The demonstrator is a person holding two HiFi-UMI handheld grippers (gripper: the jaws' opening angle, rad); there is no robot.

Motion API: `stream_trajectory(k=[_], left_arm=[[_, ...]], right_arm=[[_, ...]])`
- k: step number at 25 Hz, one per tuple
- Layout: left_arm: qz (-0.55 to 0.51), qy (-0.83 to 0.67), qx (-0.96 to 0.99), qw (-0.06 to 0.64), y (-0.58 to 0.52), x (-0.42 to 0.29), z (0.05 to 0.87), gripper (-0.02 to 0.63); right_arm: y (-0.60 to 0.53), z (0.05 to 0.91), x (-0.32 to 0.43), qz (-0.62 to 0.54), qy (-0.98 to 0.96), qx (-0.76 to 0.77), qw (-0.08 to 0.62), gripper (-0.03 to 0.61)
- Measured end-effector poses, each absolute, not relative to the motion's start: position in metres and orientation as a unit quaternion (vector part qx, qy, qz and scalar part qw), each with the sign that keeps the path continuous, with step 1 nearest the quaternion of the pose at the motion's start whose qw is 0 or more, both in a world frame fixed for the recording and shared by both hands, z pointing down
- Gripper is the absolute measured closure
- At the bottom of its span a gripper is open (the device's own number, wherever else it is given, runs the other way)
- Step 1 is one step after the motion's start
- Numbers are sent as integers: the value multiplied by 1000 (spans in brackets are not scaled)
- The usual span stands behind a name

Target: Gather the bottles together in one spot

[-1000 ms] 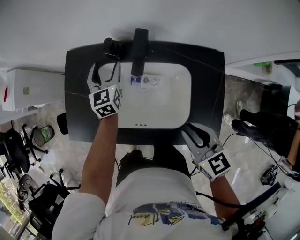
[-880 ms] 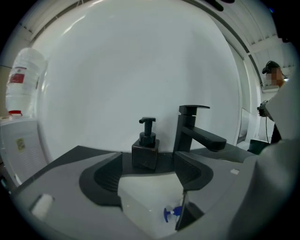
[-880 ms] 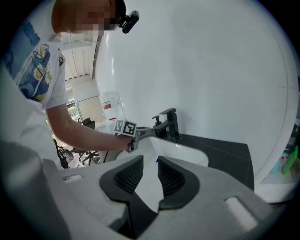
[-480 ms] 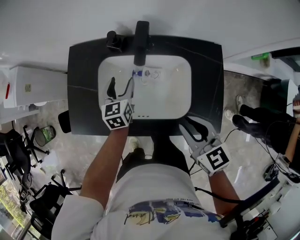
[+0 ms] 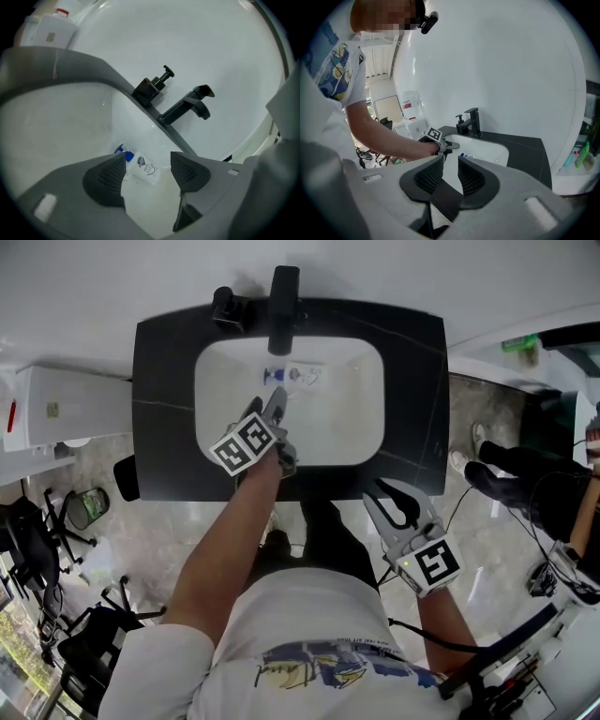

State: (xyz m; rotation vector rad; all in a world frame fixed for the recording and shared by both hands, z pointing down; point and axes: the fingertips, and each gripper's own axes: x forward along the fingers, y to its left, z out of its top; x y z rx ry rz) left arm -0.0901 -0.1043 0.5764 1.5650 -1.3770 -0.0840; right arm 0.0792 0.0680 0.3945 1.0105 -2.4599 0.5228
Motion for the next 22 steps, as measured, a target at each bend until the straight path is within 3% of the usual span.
stream_trajectory(k=[13,22], left_arm=[[-134,-569,522,621,-147,-83,637,344],[-166,-576,463,653,-163,-90,670,357]], right_arm=[[40,412,106,206,-884,354,224,483],[24,426,123,223,-881,349,230,483]])
